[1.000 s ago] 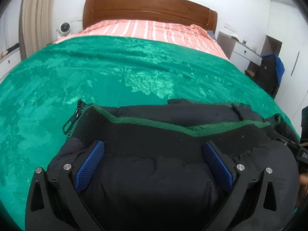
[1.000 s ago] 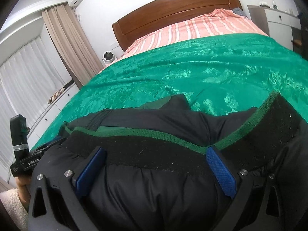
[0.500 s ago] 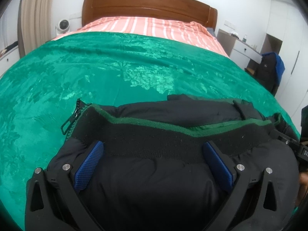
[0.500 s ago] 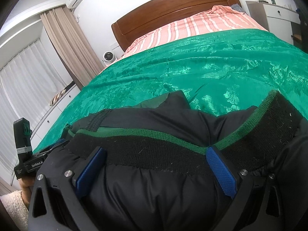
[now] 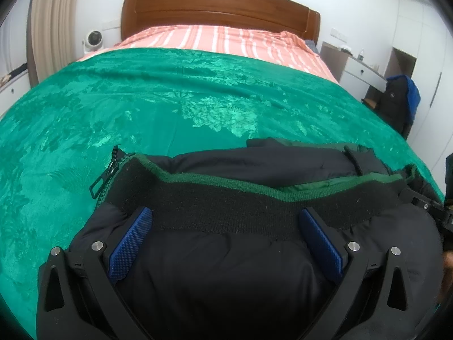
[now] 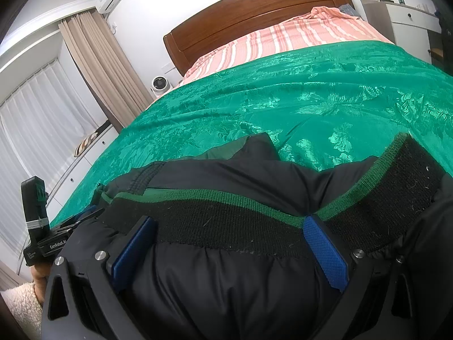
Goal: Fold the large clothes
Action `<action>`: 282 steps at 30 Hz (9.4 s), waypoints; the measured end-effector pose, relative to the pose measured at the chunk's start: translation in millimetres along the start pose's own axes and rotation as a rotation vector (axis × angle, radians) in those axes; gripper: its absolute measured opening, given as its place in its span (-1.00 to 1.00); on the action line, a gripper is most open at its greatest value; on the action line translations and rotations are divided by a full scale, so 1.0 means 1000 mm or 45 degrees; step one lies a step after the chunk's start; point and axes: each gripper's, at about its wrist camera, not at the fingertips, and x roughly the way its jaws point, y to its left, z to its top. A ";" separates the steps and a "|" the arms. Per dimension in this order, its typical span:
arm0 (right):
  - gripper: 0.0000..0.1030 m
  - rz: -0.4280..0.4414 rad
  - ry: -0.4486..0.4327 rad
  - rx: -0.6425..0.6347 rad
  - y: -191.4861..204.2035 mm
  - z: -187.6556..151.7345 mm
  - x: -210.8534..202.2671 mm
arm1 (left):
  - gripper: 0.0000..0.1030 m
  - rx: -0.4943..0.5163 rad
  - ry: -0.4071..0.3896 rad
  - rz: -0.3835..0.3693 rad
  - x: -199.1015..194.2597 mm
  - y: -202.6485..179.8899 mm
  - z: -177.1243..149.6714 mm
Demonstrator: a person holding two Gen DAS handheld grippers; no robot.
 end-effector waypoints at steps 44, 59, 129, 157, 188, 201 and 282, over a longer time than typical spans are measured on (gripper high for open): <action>0.83 0.015 -0.201 -0.025 0.018 -0.174 -0.215 | 0.96 0.281 0.244 0.023 -0.015 -0.112 -0.031; 0.83 -0.015 -0.249 0.019 0.014 -0.172 -0.230 | 0.76 0.389 0.261 0.052 -0.078 -0.120 -0.071; -0.16 -0.206 0.052 -1.342 0.421 -0.179 -0.028 | 0.91 -0.119 -0.062 -0.446 -0.301 0.075 -0.032; 0.47 -0.144 0.144 -0.397 0.343 -0.009 0.029 | -0.38 -0.459 0.293 -0.412 -0.130 0.147 -0.009; 0.81 -0.173 -0.058 -0.803 0.401 -0.168 -0.006 | -0.16 -0.414 0.409 -0.451 -0.082 0.145 -0.015; 0.84 0.025 0.028 -0.625 0.364 -0.130 -0.073 | 0.65 -0.406 0.292 -0.354 -0.148 0.147 -0.008; 0.99 -0.362 -0.278 -0.402 0.217 -0.049 -0.258 | 1.00 0.134 -0.299 0.487 -0.278 -0.069 -0.046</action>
